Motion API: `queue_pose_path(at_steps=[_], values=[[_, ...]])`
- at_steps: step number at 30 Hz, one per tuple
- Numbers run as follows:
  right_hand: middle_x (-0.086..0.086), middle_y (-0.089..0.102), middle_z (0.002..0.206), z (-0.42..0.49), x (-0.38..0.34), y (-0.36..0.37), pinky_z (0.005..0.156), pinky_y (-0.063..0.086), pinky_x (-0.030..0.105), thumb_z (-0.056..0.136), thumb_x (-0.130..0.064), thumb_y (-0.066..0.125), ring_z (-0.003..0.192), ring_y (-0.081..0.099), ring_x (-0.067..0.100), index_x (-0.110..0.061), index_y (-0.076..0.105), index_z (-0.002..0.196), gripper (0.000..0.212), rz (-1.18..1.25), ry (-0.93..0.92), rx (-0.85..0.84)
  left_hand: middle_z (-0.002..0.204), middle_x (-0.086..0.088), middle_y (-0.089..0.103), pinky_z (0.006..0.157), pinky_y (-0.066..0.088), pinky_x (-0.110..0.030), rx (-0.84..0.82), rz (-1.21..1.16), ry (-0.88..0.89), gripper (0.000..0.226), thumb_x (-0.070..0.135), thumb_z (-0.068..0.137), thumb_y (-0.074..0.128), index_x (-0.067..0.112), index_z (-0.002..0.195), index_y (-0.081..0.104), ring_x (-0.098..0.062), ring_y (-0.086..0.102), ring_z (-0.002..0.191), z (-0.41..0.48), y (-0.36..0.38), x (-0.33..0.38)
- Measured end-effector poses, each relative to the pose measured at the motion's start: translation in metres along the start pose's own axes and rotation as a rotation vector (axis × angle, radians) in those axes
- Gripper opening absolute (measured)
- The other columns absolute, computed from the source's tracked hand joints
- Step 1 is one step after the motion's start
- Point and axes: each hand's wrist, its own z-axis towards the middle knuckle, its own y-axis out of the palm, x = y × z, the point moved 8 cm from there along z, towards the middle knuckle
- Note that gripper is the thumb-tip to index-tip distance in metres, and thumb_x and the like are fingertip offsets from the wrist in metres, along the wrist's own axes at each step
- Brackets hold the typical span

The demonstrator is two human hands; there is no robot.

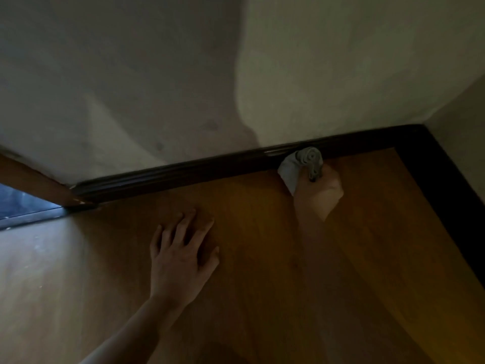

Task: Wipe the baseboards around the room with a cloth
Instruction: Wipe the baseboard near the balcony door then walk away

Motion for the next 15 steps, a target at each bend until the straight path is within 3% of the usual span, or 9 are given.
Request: queue_pose_path(at_steps=[2,7,11,15], values=[[0.017,0.060,0.087,-0.004,-0.003,0.001,0.064,0.030,0.023,0.092,-0.013,0.064,0.077,0.052,0.021,0.000,0.062,0.080,0.017,0.011,0.013,0.021,0.157,0.000,0.035,0.118,0.020,-0.055,-0.013,-0.009,0.001,0.063,0.065,0.090,0.040,0.038,0.146,0.047,-0.027,0.028,0.145,0.000,-0.001,0.001],[0.016,0.059,0.080,-0.033,-0.031,0.020,0.062,0.033,0.025,0.089,-0.007,0.068,0.072,0.053,0.023,-0.004,0.060,0.071,0.020,0.059,-0.210,-0.126,0.158,0.001,0.034,0.119,0.019,-0.055,-0.053,-0.027,-0.022,0.062,0.065,0.090,0.038,0.039,0.146,0.046,-0.026,0.027,0.146,0.001,-0.001,0.002],[0.019,0.060,0.081,-0.026,-0.022,0.009,0.061,0.030,0.025,0.086,-0.008,0.069,0.073,0.056,0.028,0.002,0.064,0.076,0.014,0.050,-0.124,-0.014,0.159,0.002,0.032,0.120,0.018,-0.054,-0.100,-0.026,-0.028,0.063,0.066,0.090,0.034,0.041,0.146,0.045,-0.026,0.028,0.145,0.002,-0.003,0.004],[0.019,0.060,0.082,-0.043,-0.035,0.020,0.061,0.027,0.020,0.084,-0.003,0.070,0.074,0.055,0.027,0.000,0.063,0.074,0.012,0.063,-0.157,-0.063,0.164,0.009,0.012,0.123,0.007,-0.047,-0.167,0.005,-0.028,0.067,0.072,0.089,0.021,0.051,0.152,0.022,-0.020,0.014,0.148,0.002,-0.003,0.002]])
